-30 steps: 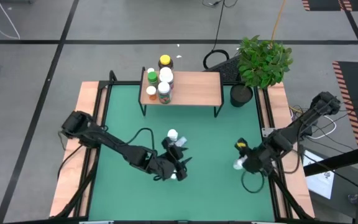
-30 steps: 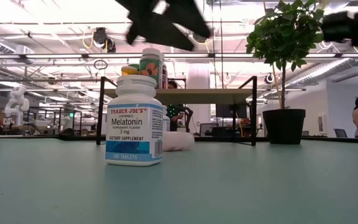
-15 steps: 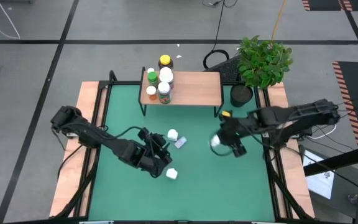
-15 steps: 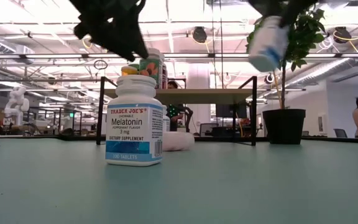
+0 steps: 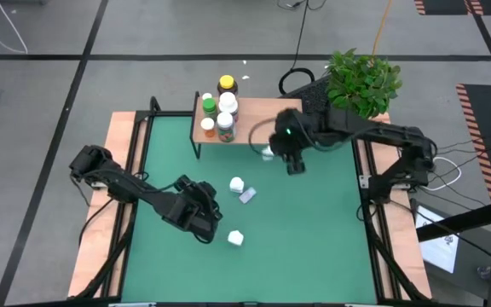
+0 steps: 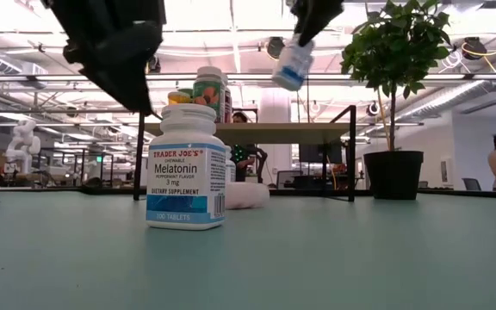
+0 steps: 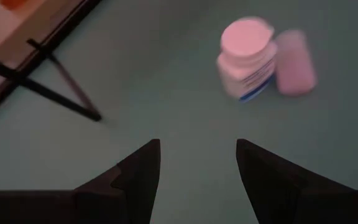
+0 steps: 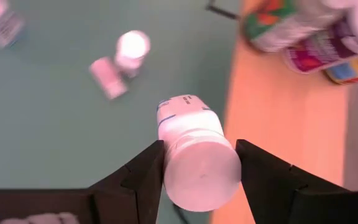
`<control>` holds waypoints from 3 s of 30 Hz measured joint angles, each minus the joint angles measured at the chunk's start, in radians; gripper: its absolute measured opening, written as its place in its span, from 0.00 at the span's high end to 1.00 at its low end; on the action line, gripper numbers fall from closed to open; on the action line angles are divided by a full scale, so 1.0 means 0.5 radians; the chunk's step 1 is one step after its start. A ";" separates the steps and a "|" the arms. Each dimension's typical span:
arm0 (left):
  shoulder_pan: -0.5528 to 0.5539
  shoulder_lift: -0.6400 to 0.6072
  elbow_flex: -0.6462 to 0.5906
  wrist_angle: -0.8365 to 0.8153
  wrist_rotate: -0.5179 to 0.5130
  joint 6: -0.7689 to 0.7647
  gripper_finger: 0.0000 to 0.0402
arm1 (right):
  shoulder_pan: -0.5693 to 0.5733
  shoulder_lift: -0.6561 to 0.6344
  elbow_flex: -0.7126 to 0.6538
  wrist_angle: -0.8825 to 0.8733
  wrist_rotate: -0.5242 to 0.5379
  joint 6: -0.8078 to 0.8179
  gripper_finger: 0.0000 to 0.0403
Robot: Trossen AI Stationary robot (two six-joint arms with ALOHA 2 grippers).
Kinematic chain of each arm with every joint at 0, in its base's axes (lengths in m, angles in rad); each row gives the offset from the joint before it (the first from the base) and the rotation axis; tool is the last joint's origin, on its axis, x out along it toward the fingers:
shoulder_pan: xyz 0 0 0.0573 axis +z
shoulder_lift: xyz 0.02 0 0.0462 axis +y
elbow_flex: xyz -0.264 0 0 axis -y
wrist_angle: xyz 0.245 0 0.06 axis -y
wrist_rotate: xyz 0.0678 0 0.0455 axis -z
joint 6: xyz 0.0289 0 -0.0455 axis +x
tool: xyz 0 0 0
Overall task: Pick and place medicine bottles onto shelf by color
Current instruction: Put the right white and blue bottle on the shelf
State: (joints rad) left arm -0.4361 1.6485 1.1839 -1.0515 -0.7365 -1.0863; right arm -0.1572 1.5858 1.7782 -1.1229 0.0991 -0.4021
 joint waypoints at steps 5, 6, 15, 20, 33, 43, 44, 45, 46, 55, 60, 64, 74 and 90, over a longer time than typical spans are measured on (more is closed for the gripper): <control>0.016 0.000 0.000 -0.192 0.011 0.062 0.47 | -0.188 0.109 0.129 0.006 -0.157 0.070 0.56; 0.026 0.000 0.000 -0.230 0.010 0.085 0.47 | -0.217 0.129 0.152 0.008 -0.160 0.071 0.56; 0.164 0.000 0.000 -0.708 0.071 0.143 0.47 | -0.484 0.374 0.437 -0.011 -0.155 0.031 0.56; 0.249 0.000 0.000 -0.987 0.076 0.204 0.47 | -0.620 0.527 0.585 -0.017 -0.147 -0.113 0.56; 0.545 0.000 0.001 -1.027 -0.054 0.623 0.47 | -0.798 0.800 0.758 0.230 -0.146 -0.327 0.56; 0.795 0.000 0.002 -0.856 -0.109 1.088 0.47 | -0.853 0.789 0.833 0.404 -0.241 -0.295 0.56; 0.821 0.000 0.002 -0.839 -0.111 1.109 0.47 | -0.865 0.787 0.833 0.402 -0.262 -0.270 0.56; 0.842 0.001 0.002 -0.826 -0.111 1.130 0.47 | -0.881 0.788 0.833 0.389 -0.271 -0.240 0.56; 0.859 0.001 0.002 -0.813 -0.112 1.147 0.47 | -0.899 0.792 0.833 0.360 -0.278 -0.211 0.56; 0.951 0.001 0.002 -0.705 -0.113 1.243 0.47 | -0.980 0.795 0.831 0.026 -0.315 -0.096 0.56; 0.955 0.001 0.002 -0.625 -0.112 1.289 0.47 | -0.973 0.795 0.830 0.030 -0.470 -0.068 0.56; 0.954 0.001 0.002 -0.623 -0.112 1.293 0.47 | -0.954 0.792 0.758 0.094 -0.463 -0.065 0.56; 0.953 0.001 0.002 -0.624 -0.111 1.279 0.47 | -0.953 0.795 0.675 0.162 -0.462 -0.042 0.56; 0.953 0.001 0.002 -0.626 -0.099 1.266 0.47 | -0.952 0.795 0.674 0.220 -0.462 -0.051 0.44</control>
State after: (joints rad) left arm 0.0406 1.6489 1.1851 -1.3645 -0.7858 -0.4530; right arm -0.6331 1.9831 2.1151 -1.0130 -0.1318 -0.4274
